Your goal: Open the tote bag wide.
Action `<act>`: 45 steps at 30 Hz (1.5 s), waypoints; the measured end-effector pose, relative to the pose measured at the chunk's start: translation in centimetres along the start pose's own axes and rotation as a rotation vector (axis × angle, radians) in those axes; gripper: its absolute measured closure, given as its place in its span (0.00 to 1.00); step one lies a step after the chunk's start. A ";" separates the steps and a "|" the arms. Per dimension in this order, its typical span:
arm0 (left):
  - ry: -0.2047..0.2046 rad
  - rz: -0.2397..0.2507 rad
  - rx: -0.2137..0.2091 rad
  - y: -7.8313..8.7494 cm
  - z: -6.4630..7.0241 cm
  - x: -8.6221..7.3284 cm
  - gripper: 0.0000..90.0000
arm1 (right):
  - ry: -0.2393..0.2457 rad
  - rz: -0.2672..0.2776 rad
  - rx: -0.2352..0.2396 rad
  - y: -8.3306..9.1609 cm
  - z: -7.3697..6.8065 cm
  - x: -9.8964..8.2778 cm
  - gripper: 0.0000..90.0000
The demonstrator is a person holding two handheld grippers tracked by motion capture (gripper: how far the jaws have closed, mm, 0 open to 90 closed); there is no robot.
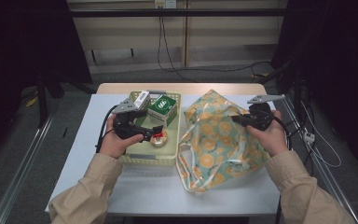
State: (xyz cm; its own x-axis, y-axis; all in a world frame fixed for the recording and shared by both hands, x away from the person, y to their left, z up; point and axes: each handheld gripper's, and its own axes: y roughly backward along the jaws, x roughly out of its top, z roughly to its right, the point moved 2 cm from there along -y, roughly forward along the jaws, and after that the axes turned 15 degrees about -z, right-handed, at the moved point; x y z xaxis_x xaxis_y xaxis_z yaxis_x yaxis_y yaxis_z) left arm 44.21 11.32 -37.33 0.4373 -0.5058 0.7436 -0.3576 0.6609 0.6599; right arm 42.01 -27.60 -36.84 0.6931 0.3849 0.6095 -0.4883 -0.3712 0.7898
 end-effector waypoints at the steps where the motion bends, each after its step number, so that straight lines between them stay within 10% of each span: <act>1: -0.007 -0.014 0.009 -0.3 -0.1 0.0 0.04 | -0.001 0.000 0.001 0.0 0.0 0.0 1.00; 27: 0.029 -0.253 0.022 -7.7 -2.3 -1.5 0.06 | 0.021 -0.007 0.012 -0.3 -0.5 -0.1 1.00; 36: 0.001 -0.393 0.062 -8.7 -2.4 -2.4 0.10 | 0.017 -0.006 0.014 -0.4 -0.4 -0.4 1.00; 45: 0.011 -0.409 0.054 -9.0 -2.8 -2.7 0.10 | 0.018 -0.005 0.015 -0.4 -0.5 -0.4 1.00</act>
State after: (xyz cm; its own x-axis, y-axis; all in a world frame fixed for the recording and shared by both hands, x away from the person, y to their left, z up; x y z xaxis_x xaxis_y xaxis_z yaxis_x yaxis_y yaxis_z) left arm 48.51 8.29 -45.61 0.5612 -0.7146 0.4177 -0.1950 0.3763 0.9057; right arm 41.62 -27.19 -37.34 0.6858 0.4023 0.6064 -0.4765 -0.3815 0.7921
